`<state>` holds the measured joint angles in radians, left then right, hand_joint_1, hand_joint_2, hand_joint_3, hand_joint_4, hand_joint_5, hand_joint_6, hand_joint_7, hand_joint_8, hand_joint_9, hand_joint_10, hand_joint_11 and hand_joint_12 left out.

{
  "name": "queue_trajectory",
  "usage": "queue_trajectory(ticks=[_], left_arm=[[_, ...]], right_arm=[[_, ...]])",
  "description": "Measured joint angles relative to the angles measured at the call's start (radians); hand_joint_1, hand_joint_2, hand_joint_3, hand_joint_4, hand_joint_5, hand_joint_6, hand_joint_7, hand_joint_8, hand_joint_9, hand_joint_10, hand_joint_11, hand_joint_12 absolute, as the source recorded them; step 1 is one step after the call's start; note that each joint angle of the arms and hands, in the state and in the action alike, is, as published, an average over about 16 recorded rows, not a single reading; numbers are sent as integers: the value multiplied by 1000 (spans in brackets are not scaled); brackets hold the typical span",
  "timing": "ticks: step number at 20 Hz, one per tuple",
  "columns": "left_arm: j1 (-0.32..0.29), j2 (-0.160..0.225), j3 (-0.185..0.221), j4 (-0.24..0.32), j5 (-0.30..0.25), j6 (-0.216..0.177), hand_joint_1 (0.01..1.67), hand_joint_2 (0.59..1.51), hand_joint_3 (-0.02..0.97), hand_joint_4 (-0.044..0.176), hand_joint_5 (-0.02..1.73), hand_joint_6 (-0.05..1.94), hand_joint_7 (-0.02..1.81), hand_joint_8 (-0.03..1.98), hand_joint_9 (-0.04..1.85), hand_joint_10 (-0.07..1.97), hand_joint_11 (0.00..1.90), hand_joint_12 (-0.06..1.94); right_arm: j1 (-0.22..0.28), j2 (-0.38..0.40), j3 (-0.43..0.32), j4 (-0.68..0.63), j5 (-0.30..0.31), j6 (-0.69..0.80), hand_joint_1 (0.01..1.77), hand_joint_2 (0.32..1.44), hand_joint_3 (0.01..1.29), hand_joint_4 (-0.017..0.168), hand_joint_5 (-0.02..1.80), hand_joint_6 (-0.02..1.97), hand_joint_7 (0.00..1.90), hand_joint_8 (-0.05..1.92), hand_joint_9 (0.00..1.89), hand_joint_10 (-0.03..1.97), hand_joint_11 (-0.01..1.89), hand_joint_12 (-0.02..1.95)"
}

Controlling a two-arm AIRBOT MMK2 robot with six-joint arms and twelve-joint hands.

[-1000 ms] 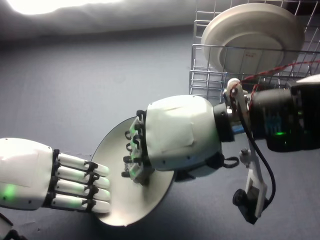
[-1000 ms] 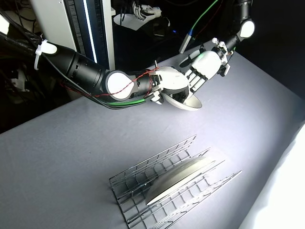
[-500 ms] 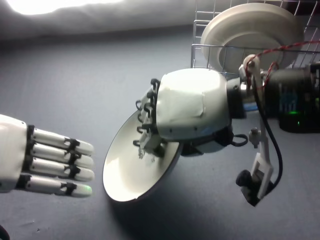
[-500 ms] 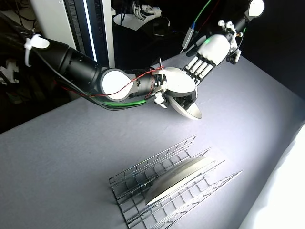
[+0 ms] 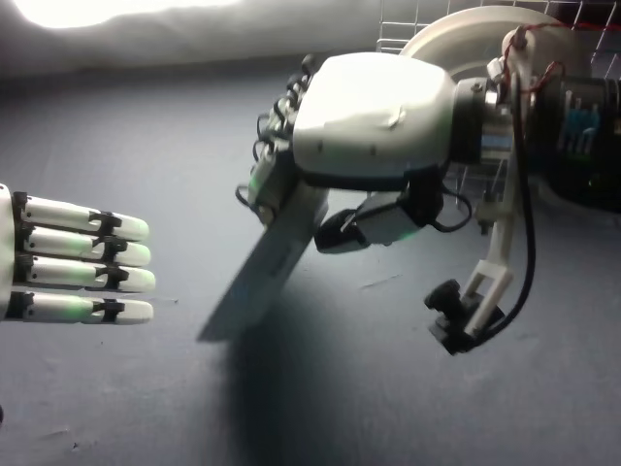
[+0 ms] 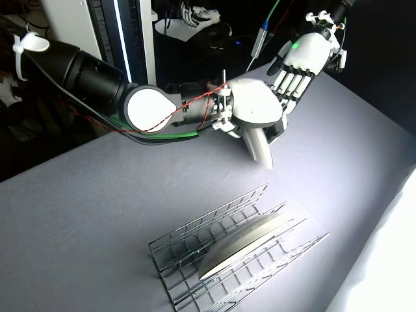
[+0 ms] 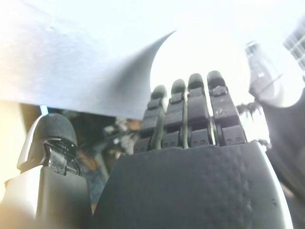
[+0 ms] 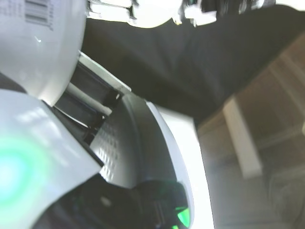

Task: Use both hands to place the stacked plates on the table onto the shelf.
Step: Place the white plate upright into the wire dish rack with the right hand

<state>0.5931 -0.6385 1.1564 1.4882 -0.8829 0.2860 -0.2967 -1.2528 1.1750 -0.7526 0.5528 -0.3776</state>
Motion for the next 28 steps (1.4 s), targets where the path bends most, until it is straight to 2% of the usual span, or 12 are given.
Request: queue_trajectory(ticks=[7, 15, 22, 28], left_arm=[[-34, 30, -18, -18, 105, 25, 19, 1176, 9, 1, 20, 1, 16, 5, 20, 10, 17, 13], [-45, 38, -10, -11, 192, 20, 15, 1173, 7, 1, 21, 1, 16, 5, 20, 10, 12, 13], [-50, 42, -6, 39, 232, -23, 12, 1170, 5, 1, 20, 1, 16, 5, 19, 9, 12, 13], [-63, 43, -1, 80, 246, -66, 13, 1169, 2, 1, 20, 1, 14, 5, 19, 10, 12, 13]], right_arm=[[29, 31, -28, 195, -17, 26, 1345, 950, 13, -4, 981, 913, 1115, 790, 894, 1022, 754, 1073], [71, 55, -55, 456, -70, 54, 1331, 952, 12, -1, 996, 880, 1112, 802, 944, 631, 750, 1036], [120, 70, -71, 708, -152, 65, 1341, 969, 12, -3, 994, 857, 1112, 789, 952, 633, 763, 1025], [158, 86, -76, 885, -225, 66, 1360, 986, 12, -7, 982, 852, 1117, 770, 929, 893, 776, 1033]])
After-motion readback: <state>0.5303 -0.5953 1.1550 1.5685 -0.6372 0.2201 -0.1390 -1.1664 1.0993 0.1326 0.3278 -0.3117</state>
